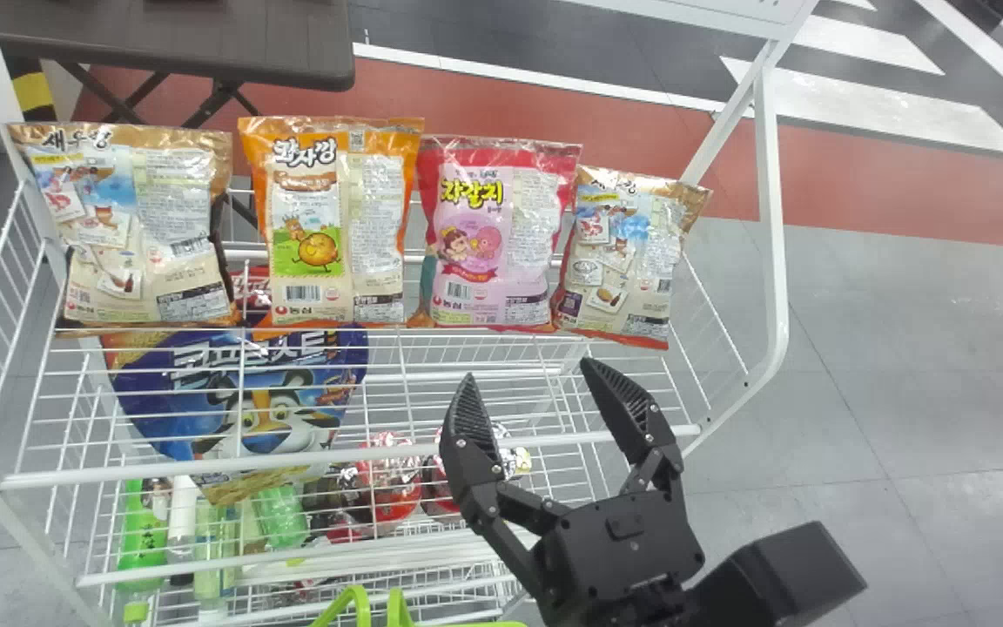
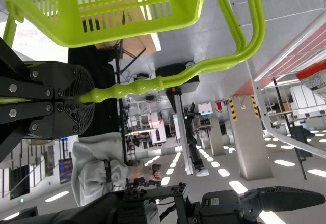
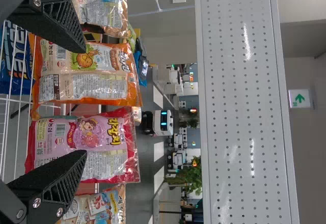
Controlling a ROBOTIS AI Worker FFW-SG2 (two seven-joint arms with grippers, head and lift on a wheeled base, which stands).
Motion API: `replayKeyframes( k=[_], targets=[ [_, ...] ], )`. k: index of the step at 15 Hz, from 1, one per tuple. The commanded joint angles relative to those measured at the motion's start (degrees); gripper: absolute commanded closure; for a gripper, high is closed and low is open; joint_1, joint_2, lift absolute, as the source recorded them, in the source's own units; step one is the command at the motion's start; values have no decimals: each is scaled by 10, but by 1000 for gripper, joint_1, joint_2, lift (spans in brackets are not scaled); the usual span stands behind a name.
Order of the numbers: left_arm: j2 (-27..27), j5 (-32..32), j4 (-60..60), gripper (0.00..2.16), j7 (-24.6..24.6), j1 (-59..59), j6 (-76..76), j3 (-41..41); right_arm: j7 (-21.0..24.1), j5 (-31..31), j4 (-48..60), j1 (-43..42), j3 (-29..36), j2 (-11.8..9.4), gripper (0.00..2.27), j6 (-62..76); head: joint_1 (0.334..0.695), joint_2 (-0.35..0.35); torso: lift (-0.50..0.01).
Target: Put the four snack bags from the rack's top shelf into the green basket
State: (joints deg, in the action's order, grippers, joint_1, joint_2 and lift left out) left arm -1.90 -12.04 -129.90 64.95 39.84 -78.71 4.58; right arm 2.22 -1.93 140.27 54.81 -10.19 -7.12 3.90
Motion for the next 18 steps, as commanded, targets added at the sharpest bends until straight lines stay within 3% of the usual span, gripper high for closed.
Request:
replayKeyframes(
  k=[1, 14, 16, 18],
  targets=[
    [1, 0, 0, 2145, -1, 1, 0, 1, 0, 1, 0, -1, 0, 0, 117, 0, 695, -350, 0],
    [-3, 0, -1, 2145, -1, -3, -2, 5, -1, 6, -11, -27, 1, 3, 120, -21, 695, -350, 0],
    [-5, -1, -1, 2145, -2, -5, -2, 6, -2, 23, -36, -79, -4, 2, 120, -79, 695, -350, 0],
    [-8, -5, 1, 2145, -5, -10, -5, 7, -2, 23, -96, -190, -47, 3, 120, -169, 695, -350, 0]
  ],
)
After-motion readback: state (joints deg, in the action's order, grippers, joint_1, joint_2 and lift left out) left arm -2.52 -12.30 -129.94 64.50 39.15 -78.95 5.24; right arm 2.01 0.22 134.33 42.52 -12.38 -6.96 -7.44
